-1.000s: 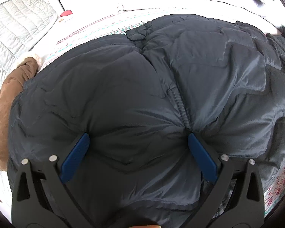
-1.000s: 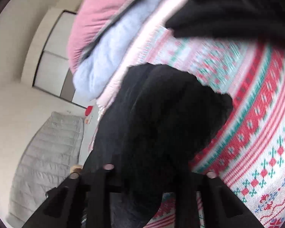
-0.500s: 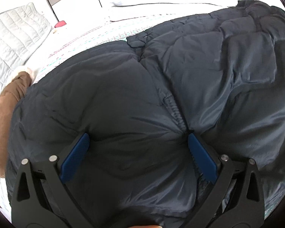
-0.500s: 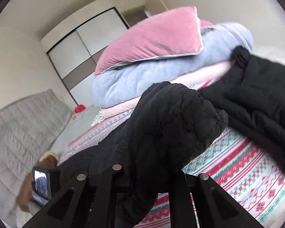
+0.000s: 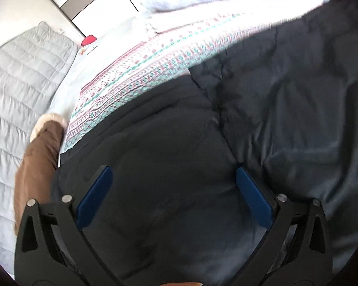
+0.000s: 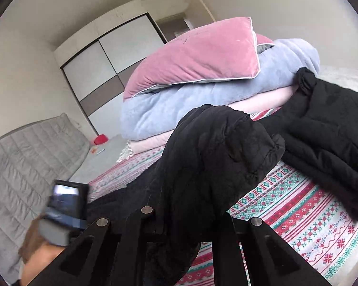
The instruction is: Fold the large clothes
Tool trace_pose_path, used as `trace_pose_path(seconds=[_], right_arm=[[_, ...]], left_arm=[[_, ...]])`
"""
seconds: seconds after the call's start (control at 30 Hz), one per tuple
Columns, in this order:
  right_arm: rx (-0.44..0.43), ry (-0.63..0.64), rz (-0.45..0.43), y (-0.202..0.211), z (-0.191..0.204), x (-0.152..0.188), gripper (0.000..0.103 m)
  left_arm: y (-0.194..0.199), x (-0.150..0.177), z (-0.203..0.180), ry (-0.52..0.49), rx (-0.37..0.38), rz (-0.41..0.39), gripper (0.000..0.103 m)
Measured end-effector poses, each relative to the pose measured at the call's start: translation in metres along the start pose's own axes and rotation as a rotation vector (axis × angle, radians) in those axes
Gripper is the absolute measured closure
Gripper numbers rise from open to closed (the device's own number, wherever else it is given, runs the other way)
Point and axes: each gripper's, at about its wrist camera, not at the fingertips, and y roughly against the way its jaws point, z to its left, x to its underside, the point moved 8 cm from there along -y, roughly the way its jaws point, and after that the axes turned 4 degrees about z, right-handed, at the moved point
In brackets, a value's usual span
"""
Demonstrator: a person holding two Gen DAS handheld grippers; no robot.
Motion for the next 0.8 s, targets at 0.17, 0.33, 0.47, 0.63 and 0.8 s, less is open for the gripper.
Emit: trace_pose_path(seconds=[0.17, 0.33, 0.47, 0.63, 0.8], right_arm=[[-0.03, 0.048, 0.002, 0.003, 0.014, 0.0, 0.092], [-0.045, 0.034, 0.005, 0.005, 0.014, -0.002, 0.092], [-0.068, 0.009, 0.017, 0.004, 0.014, -0.002, 0.091], [-0.067, 0.032, 0.018, 0.004, 0.022, -0.001, 0.091], [-0.068, 0.012, 0.019, 0.004, 0.022, -0.003, 0.091]], left_arm=[[-0.006, -0.003, -0.008, -0.054, -0.047, 0.014, 0.0], [0.001, -0.018, 0.014, -0.012, 0.033, 0.029, 0.0], [-0.022, -0.024, 0.009, -0.036, 0.0, 0.082, 0.0], [-0.023, -0.023, -0.002, -0.072, -0.077, 0.068, 0.0], [0.009, -0.015, 0.033, 0.027, 0.068, 0.048, 0.0]])
